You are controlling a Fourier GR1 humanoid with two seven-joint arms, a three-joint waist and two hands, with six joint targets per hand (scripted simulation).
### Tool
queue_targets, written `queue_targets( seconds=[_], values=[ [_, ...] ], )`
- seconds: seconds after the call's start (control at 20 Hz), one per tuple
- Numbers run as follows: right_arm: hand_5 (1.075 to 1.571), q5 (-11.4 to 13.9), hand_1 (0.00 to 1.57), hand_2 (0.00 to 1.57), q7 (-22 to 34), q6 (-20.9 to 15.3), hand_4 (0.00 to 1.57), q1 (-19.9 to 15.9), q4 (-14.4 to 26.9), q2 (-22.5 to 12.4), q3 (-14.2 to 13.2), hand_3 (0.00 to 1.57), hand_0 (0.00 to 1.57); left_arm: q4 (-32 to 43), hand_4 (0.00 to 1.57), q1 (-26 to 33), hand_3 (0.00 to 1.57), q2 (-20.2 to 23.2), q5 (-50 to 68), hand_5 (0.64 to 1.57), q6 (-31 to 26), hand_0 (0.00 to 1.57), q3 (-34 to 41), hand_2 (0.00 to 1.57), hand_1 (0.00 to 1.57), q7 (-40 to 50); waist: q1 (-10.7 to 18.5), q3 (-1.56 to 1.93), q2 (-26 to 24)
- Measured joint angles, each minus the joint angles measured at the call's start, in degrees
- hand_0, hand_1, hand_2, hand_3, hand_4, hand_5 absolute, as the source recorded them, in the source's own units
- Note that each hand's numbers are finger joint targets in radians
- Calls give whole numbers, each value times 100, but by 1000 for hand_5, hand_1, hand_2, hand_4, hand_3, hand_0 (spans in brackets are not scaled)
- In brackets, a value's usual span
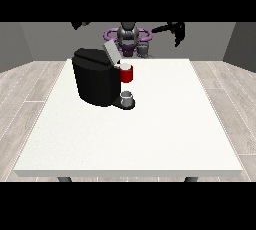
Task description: Insert the coffee pod into the coffee machine and close the lid
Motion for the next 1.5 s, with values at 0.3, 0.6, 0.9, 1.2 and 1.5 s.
queue_targets(
  seconds=[0.3,0.6,0.9,1.2,1.5],
  values=[
    [1571,163,0,0,142,146,238,-257,3,-81,178,0,0,-415,135,434,0,-191,370,1571,-225,0,-7,0,0,16,338,2,56],
    [1571,333,0,0,98,247,0,-433,169,-68,286,0,0,-1061,88,921,0,-388,772,1571,-321,0,-161,0,0,217,547,1,163],
    [1571,269,0,0,13,263,0,-809,629,-7,92,0,0,-1903,0,1363,0,-495,1043,1571,-426,0,-430,0,0,398,764,3,458],
    [1571,191,0,0,-89,327,0,-1157,1137,-51,-132,0,0,-2686,0,1813,0,-516,1359,1571,-400,0,-601,0,0,699,816,4,738],
    [1571,242,0,0,-334,396,0,-1600,1644,-38,-184,0,0,-3293,0,1956,0,-366,1654,1571,-213,0,-803,0,0,1039,727,3,1090]
  ],
)
